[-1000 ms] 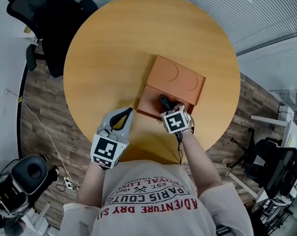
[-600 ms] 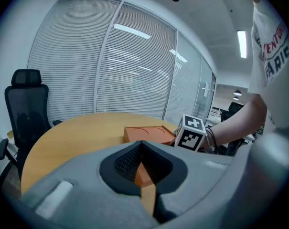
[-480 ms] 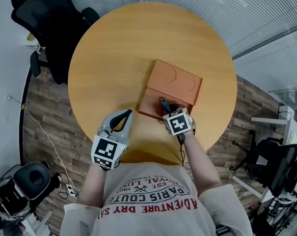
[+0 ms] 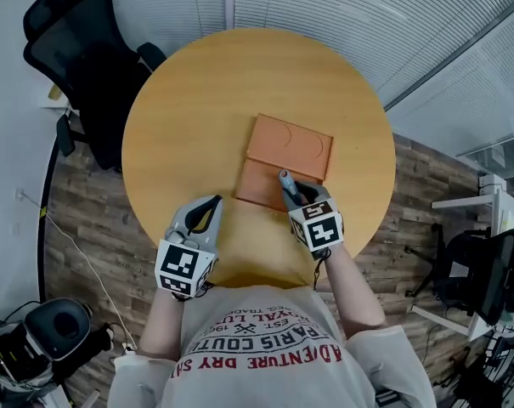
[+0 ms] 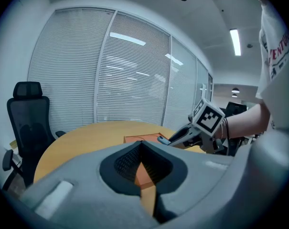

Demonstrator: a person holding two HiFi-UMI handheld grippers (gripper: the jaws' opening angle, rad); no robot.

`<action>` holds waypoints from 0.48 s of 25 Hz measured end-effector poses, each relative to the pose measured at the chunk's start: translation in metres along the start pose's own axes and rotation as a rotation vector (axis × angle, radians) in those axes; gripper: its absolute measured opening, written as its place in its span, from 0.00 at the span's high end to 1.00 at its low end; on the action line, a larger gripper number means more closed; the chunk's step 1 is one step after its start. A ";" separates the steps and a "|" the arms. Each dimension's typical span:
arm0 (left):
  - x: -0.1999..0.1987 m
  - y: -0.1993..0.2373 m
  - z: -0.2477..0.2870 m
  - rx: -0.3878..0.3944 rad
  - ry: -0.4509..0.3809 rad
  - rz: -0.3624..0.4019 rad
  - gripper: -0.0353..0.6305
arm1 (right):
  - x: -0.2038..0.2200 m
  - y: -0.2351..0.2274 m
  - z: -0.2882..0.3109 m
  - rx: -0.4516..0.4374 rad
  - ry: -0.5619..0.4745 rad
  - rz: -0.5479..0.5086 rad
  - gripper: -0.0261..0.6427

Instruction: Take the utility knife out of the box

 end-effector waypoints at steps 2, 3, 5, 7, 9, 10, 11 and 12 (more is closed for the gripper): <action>-0.010 0.008 -0.006 0.004 -0.017 0.012 0.95 | -0.018 0.007 -0.014 0.016 -0.070 0.016 0.76; -0.015 0.010 -0.008 0.004 -0.025 0.018 0.95 | -0.025 0.010 -0.023 0.026 -0.111 0.021 0.76; -0.025 0.011 -0.012 0.000 -0.041 0.029 0.95 | -0.039 0.013 -0.044 0.051 -0.198 0.022 0.76; -0.037 0.009 -0.014 0.003 -0.060 0.032 0.95 | -0.052 0.015 -0.066 0.075 -0.277 0.021 0.76; -0.050 0.005 -0.015 0.021 -0.085 0.023 0.95 | -0.061 0.016 -0.087 0.098 -0.343 0.021 0.76; -0.057 0.003 -0.016 0.030 -0.096 0.022 0.95 | -0.064 0.017 -0.098 0.108 -0.372 0.018 0.76; -0.064 0.001 -0.017 0.036 -0.106 0.029 0.95 | -0.068 0.018 -0.108 0.116 -0.400 0.015 0.76; -0.071 -0.001 -0.017 0.038 -0.115 0.041 0.95 | -0.070 0.019 -0.117 0.120 -0.427 0.013 0.76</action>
Point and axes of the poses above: the fingertips, and each gripper's own axes: z forward along the fingers, y to its left, x out of its underside, the point moved 3 cm from there along -z, backward along the fingers, and after that the axes turned 4 degrees about -y, right-handed, at the moved point
